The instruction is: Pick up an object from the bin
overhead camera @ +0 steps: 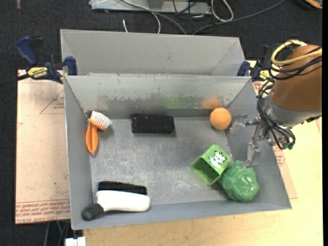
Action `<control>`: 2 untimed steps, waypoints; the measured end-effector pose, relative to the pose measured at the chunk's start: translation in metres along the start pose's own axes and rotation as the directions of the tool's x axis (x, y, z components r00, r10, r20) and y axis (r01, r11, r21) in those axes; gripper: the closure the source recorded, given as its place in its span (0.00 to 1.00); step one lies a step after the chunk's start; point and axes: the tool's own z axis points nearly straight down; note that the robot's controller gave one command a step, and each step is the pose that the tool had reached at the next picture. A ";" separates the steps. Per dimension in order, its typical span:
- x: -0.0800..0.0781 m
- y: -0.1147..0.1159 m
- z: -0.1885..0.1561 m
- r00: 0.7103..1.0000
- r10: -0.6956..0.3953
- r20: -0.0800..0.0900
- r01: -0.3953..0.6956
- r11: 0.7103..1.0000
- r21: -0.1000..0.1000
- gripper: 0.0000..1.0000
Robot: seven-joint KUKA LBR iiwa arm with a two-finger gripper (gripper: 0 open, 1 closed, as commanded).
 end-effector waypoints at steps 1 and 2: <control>-0.004 -0.009 0.082 0.985 -0.172 0.023 0.172 0.985 0.011 0.00; -0.031 0.049 0.083 0.996 -0.085 0.010 0.085 0.996 -0.001 0.00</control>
Offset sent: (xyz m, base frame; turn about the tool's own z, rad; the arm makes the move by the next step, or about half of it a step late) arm 0.0324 0.0568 -0.0790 -0.0809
